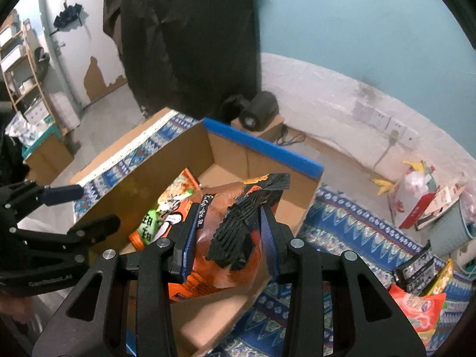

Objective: Organize snacks
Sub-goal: 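Open the left tool and then the right tool, dropping bags into the box, then move both tools back to the pile and lower onto the bags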

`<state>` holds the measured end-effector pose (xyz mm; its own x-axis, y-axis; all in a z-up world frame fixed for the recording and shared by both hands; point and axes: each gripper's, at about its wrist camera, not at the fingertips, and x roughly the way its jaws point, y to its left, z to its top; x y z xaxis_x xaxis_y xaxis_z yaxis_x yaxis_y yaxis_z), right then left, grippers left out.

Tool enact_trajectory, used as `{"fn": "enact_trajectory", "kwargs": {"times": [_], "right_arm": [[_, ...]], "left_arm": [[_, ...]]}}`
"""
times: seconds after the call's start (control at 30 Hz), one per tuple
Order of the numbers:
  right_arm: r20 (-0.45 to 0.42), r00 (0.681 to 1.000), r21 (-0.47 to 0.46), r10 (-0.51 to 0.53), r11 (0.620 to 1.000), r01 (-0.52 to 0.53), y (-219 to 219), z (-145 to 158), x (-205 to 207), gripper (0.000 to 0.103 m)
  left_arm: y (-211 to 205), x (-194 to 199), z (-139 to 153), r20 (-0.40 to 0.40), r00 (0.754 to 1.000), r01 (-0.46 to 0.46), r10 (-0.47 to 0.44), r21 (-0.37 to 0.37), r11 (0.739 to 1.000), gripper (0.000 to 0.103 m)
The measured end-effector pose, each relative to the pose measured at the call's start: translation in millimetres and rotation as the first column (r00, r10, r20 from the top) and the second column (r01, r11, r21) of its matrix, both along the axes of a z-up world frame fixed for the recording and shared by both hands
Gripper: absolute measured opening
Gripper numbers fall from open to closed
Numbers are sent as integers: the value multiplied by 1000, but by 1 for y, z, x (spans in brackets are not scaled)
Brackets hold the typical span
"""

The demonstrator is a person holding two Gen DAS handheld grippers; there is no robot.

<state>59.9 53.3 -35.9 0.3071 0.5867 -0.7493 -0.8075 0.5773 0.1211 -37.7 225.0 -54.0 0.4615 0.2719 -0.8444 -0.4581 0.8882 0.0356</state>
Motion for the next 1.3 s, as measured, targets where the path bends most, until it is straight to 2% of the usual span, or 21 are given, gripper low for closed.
{"fn": "enact_trajectory", "kwargs": {"times": [0.07, 0.13, 0.3, 0.53, 0.87, 1.17, 1.3], "right_arm": [[-18, 1000, 0, -5, 1000, 5, -1, 0, 1, 47], [5, 1000, -2, -24, 1000, 24, -6, 4, 1, 68], [43, 997, 16, -62, 998, 61, -24, 17, 2, 77], [46, 991, 12, -128, 992, 128, -60, 24, 11, 77], [65, 975, -19, -214, 976, 215, -114, 23, 24, 77], [55, 958, -41, -281, 958, 283, -165, 20, 33, 77], [58, 950, -56, -306, 949, 309, -188, 18, 36, 77]], "left_arm": [[-2, 1, 1, 2, 1000, 5, -5, -4, 1000, 71], [-5, 2, 2, 5, 1000, 8, -8, -6, 1000, 71], [-15, 6, 8, 35, 999, 32, -31, -30, 999, 72], [-44, 17, 19, 81, 992, 100, -96, -51, 994, 74], [-88, 30, 18, 77, 978, 199, -196, -37, 979, 75], [-133, 45, 16, 62, 952, 302, -300, -27, 953, 75], [-157, 53, 15, 51, 934, 356, -355, -19, 934, 76]]}}
